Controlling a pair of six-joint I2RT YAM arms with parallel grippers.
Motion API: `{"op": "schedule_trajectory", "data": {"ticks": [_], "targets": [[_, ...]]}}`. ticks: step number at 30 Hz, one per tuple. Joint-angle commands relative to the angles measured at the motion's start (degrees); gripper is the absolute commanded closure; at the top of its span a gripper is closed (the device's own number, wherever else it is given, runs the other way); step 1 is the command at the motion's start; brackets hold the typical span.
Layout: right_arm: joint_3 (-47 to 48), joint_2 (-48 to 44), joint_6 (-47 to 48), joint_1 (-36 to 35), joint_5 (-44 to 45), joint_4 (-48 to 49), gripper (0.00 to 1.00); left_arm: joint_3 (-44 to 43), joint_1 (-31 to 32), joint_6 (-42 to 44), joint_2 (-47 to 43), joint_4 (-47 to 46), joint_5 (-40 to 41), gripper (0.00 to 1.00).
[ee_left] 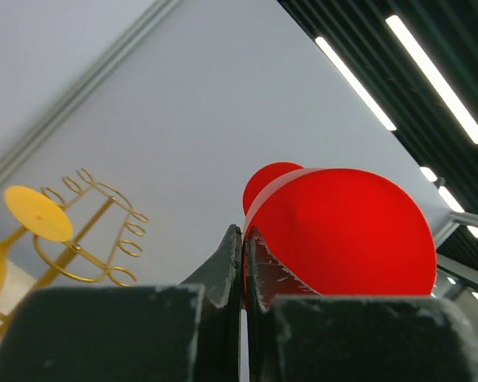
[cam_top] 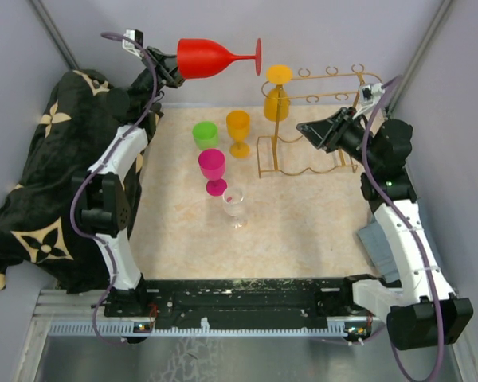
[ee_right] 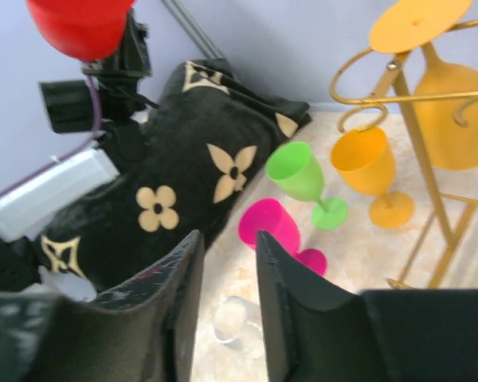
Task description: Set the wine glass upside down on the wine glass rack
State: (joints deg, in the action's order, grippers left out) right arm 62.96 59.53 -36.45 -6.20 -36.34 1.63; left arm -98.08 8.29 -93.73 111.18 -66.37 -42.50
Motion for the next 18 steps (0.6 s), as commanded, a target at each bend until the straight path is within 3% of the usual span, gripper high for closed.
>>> {"op": "schedule_trajectory", "data": {"ticks": [1,9,18], "targets": [[4.7,2.8,-4.9,0.4,-5.3,9.9,0.63,0.9,1.7,-12.1,0.4,-15.6,-1.2,1.0],[9.3,12.3,-31.0,0.4,-16.1,41.3,0.63,0.1,5.7,-20.0,1.8,-22.1,0.0,1.0],[16.5,21.6,-58.3,0.4,-19.9,72.5,0.63,1.1,6.7,-25.7,1.5,-28.8,3.4,1.0]]}}
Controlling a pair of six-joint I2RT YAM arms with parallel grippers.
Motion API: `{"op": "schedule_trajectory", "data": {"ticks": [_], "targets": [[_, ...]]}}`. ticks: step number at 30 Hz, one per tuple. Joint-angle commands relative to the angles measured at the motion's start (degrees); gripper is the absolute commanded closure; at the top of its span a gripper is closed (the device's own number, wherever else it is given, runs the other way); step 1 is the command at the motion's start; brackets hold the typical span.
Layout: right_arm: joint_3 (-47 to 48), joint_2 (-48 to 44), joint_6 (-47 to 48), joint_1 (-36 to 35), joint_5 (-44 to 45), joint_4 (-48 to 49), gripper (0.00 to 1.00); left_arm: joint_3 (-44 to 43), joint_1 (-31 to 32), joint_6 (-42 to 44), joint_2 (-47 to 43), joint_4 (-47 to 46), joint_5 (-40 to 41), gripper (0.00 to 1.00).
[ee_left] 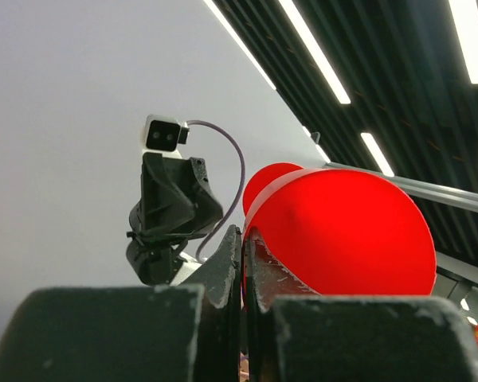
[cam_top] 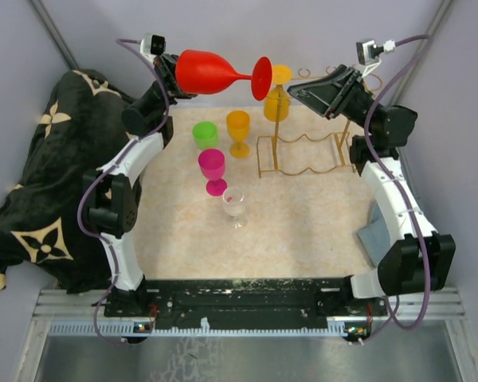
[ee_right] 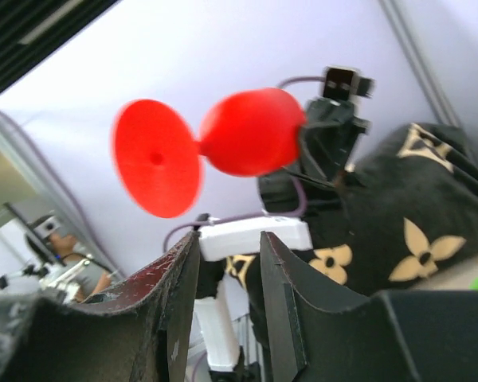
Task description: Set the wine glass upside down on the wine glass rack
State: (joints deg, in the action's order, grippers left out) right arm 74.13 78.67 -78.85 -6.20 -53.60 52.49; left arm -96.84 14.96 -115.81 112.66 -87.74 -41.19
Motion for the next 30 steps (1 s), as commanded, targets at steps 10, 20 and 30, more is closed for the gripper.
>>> {"op": "schedule_trajectory", "data": {"ticks": [10,20,30], "targets": [[11.6,11.5,-40.8,-0.6,3.0,46.4,0.63,-5.4,3.8,-14.2,3.2,-13.3,9.0,1.0],[17.0,14.0,-42.1,-5.6,3.6,46.4,0.62,-5.5,5.9,-13.9,0.4,-13.3,5.7,1.0],[16.0,12.9,-39.1,-7.4,3.7,42.9,0.62,-4.0,7.0,-14.3,-0.8,-14.3,6.4,1.0]]}}
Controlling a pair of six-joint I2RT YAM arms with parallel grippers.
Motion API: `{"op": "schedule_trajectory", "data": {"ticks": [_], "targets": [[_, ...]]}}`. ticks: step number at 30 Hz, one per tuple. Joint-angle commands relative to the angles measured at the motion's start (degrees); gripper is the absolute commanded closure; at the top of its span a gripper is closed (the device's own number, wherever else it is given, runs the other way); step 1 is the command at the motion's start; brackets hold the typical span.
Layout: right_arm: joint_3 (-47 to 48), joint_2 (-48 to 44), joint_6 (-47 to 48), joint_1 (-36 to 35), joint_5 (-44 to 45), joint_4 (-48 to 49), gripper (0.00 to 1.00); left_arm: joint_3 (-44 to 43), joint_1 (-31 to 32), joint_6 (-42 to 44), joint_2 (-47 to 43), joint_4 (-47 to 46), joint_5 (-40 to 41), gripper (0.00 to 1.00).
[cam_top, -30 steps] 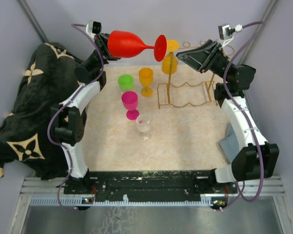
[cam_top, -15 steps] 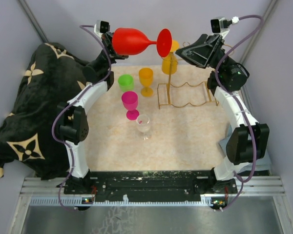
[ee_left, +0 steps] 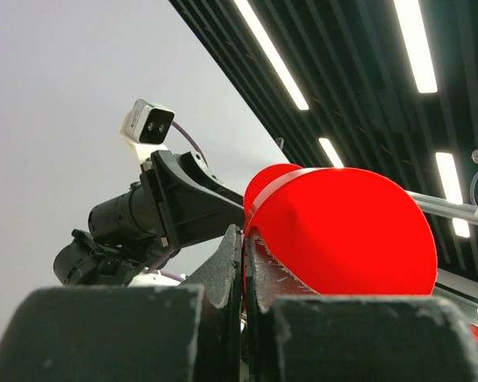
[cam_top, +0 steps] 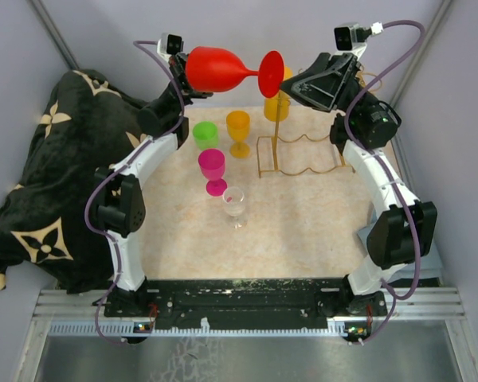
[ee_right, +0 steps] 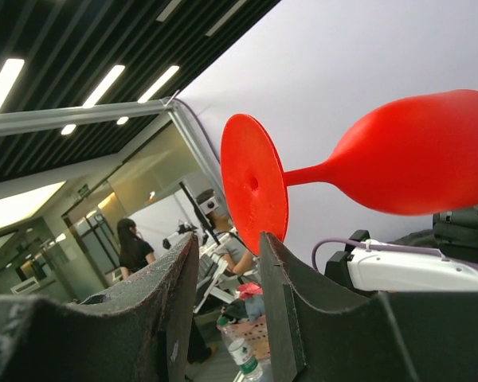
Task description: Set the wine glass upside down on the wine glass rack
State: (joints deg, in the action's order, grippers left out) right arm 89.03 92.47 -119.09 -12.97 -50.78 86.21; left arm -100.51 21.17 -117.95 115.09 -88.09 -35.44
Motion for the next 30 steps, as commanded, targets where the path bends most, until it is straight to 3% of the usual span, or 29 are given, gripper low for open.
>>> {"op": "schedule_trajectory", "data": {"ticks": [1,17,30], "targets": [[0.9,-0.9,1.1,-0.7,0.7,9.3,0.62,-0.2,0.8,-11.9,-3.4,-13.9,0.8,1.0],[-1.7,-3.5,4.1,-0.6,-1.5,6.7,0.62,-3.0,-1.3,-5.5,-5.7,-7.2,-3.7,1.0],[1.0,-2.4,4.6,-2.5,-0.5,5.5,0.62,4.0,0.0,-5.9,-6.8,-9.8,-2.8,1.0]]}}
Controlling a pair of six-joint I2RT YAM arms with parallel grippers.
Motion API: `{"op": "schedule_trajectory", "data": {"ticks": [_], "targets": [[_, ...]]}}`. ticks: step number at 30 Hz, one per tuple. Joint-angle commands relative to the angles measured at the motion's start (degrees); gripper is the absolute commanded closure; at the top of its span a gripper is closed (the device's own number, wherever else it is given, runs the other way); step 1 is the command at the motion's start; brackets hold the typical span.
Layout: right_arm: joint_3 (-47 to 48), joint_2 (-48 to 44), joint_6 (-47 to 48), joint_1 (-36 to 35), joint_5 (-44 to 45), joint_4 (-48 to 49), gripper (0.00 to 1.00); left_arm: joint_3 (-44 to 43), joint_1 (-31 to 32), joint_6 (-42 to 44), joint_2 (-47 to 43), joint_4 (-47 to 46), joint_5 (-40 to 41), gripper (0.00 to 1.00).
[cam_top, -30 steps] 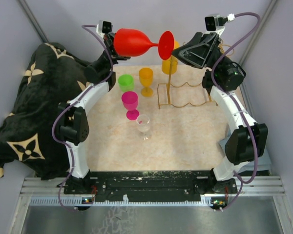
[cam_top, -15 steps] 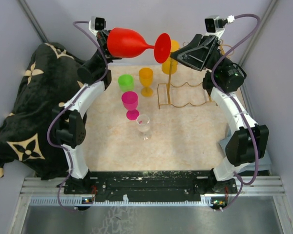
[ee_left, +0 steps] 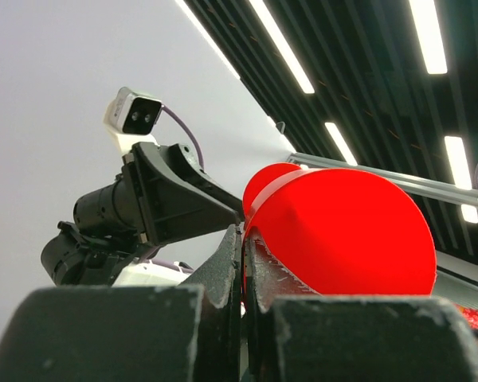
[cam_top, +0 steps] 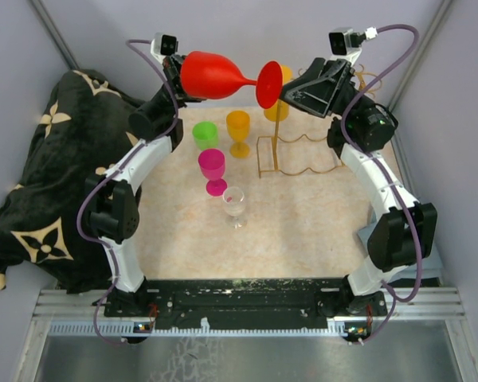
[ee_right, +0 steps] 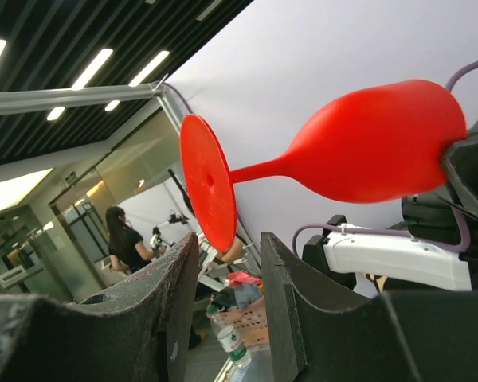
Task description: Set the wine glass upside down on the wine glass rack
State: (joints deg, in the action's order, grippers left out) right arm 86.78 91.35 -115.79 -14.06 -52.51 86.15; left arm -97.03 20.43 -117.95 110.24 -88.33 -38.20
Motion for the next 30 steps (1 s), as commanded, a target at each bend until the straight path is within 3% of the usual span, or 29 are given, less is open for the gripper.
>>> {"op": "schedule_trajectory", "data": {"ticks": [1,10,13,20,24,27,28,30], "targets": [[3.4,-1.3,1.8,-1.5,1.1,5.1,0.62,0.5,0.9,-6.0,-1.9,-9.8,0.0,1.0],[5.6,-0.5,3.1,-2.8,1.0,2.9,0.65,0.8,1.9,-6.4,-1.3,-10.5,0.0,1.0],[5.9,-0.5,3.8,-3.0,0.9,1.8,0.77,1.4,1.9,-6.5,-1.3,-10.9,0.6,1.0],[5.8,-0.4,3.6,-3.1,1.0,1.8,0.8,1.0,2.0,-6.7,-0.4,-10.7,0.5,1.0],[5.7,-0.4,3.6,-3.1,1.2,1.9,1.0,1.1,2.0,-6.8,0.0,-11.1,0.9,1.0],[5.1,-0.6,3.8,-3.1,1.6,1.9,1.0,0.8,1.9,-6.9,0.3,-11.2,0.9,1.0],[5.0,-0.6,3.9,-3.1,1.6,2.0,1.0,0.7,1.9,-6.9,0.4,-11.2,0.9,0.99],[4.9,-0.7,4.4,-2.9,1.5,1.7,1.0,1.0,1.5,-6.8,0.5,-11.4,0.9,0.84]]}}
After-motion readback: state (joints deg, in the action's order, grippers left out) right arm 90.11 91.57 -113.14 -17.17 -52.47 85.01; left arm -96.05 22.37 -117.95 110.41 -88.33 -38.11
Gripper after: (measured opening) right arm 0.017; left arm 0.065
